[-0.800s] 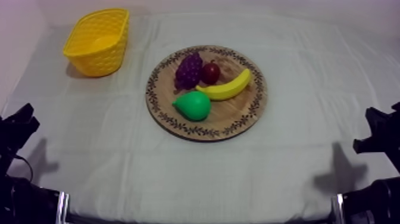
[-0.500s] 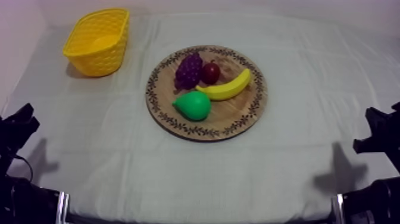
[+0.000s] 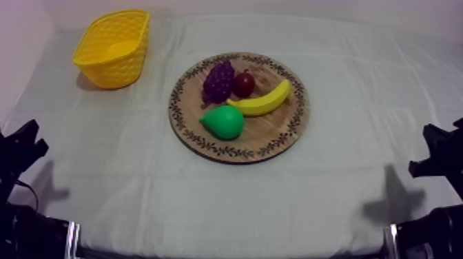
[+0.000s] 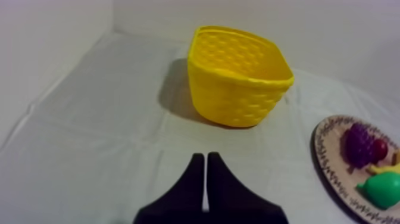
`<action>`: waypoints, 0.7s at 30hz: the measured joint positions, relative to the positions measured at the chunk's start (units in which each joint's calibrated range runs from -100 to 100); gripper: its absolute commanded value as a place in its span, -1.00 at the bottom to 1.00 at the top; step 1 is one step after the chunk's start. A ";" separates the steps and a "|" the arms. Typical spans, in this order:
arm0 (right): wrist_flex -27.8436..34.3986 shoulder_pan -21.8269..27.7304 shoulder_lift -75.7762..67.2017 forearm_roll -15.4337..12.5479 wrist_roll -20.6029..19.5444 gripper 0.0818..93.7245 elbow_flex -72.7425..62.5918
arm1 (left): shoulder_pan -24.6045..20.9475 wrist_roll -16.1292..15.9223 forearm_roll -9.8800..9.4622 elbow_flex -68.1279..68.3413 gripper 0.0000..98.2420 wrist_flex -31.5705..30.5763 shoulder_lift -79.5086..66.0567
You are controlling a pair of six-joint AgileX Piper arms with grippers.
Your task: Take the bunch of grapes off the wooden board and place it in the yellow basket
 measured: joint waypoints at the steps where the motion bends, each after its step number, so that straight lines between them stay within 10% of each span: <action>1: 0.00 0.00 0.00 0.00 0.00 -0.99 0.00 | 0.00 -1.00 0.00 0.00 -1.00 0.00 0.00; 21: 0.00 0.00 0.00 0.00 0.00 -0.99 0.00 | 3.28 -5.53 -1.36 -14.13 -1.00 6.59 11.61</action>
